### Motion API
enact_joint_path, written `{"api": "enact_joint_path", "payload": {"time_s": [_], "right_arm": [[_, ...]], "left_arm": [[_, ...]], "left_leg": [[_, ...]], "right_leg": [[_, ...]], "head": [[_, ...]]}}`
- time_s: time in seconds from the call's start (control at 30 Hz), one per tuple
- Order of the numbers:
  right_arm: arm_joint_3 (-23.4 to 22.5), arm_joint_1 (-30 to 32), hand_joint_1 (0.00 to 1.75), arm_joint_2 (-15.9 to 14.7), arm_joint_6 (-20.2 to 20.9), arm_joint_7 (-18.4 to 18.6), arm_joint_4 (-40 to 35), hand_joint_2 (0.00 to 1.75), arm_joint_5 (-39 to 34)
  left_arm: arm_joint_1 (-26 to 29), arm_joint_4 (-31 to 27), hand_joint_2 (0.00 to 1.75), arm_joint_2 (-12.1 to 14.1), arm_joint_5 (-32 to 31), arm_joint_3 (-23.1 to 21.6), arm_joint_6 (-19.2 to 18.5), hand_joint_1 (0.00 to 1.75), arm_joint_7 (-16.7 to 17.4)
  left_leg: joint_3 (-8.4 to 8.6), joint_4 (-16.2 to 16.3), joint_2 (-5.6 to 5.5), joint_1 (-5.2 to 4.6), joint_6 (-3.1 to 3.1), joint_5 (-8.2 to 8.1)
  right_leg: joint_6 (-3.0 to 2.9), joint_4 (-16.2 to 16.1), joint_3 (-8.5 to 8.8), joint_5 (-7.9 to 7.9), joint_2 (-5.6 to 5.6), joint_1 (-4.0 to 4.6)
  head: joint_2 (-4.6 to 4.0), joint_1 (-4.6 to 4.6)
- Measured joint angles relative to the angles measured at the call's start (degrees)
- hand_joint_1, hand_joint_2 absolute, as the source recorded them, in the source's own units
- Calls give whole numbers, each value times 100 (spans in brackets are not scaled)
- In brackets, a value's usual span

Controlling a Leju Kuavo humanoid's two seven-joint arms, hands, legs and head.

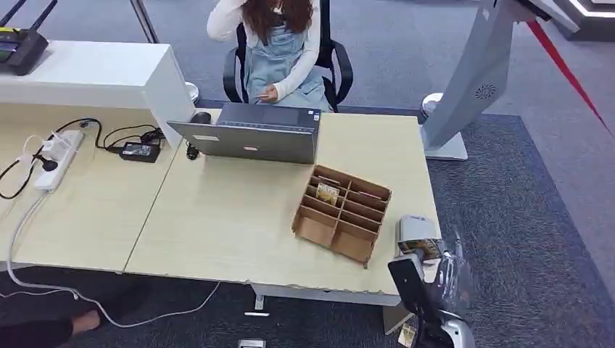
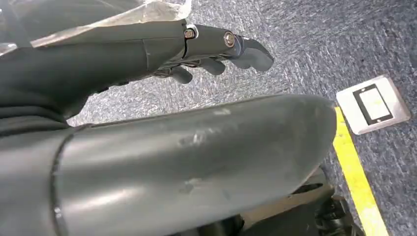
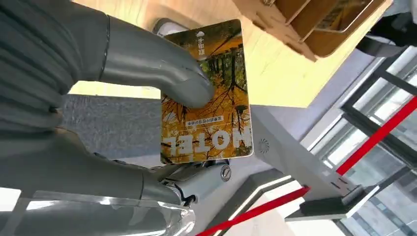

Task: Pass the card to the sensor for recognition and then transmit it.

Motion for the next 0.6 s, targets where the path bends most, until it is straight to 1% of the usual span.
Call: {"api": "enact_joint_path", "payload": {"time_s": [0.07,0.23,0.47,0.6], "right_arm": [[75,-32,175,9,-9,50,4,175,50],[304,-236,175,146,-57,275,81,175,282],[488,-383,175,179,-55,361,136,175,317],[501,-405,175,184,-55,393,173,175,319]], "left_arm": [[0,0,0,0,-15,0,-13,0,-7],[-6,0,0,0,-68,0,-15,0,-13],[-3,0,0,0,-90,0,7,0,-42],[-2,0,0,0,-98,0,7,0,-42]], "left_leg": [[-1,0,0,0,0,0],[1,0,1,0,0,1],[1,0,0,0,-1,2],[-1,0,0,0,-1,2]], "right_leg": [[0,0,0,0,0,0],[0,1,1,0,0,0],[0,1,1,0,0,0],[0,1,0,0,0,-1]], "head": [[0,0],[0,0],[0,0],[0,0]]}}
